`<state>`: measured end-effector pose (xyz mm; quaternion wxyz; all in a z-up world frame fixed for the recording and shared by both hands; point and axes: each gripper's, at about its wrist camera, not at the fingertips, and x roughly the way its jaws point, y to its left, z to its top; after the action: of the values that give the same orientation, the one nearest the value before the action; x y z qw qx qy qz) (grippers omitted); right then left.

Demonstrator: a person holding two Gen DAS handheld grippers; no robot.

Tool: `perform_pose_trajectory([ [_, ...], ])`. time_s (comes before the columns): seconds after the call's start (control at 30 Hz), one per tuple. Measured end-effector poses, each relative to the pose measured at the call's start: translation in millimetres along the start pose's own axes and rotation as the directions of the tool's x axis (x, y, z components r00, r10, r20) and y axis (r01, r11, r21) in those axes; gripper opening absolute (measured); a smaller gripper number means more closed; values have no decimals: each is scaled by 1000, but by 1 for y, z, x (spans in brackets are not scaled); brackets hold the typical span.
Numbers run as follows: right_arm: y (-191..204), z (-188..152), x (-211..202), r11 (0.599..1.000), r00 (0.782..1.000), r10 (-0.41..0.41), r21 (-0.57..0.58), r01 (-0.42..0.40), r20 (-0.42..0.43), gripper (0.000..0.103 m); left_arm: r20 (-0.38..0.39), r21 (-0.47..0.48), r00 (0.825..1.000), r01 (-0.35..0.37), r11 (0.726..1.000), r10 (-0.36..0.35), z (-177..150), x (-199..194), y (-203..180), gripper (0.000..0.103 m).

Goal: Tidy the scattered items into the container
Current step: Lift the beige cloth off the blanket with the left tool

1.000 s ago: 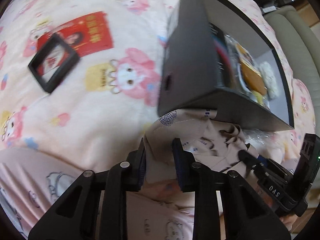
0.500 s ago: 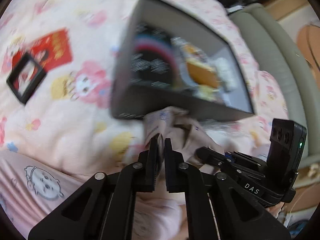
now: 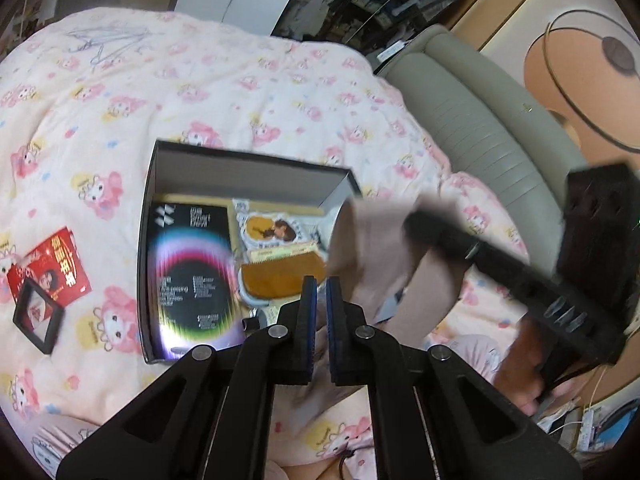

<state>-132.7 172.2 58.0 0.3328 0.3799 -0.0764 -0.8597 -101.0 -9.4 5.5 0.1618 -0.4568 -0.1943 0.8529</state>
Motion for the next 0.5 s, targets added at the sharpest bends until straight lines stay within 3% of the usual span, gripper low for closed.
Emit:
perform_pose_trajectory([
  [0.23,22,28,-1,997,999,48,-65,-48,-13,5,-8,-85,998,-61,995,60,-11,12,22,3],
  [0.37,52,44,-17,983,989,136,-135,-127,59,5,50,-97,997,-55,994,60,-5,-4,26,3],
  [0.5,53,48,-26,983,983,139,-140,-122,119,5,91,-103,994,-59,993,69,0,-14,31,9],
])
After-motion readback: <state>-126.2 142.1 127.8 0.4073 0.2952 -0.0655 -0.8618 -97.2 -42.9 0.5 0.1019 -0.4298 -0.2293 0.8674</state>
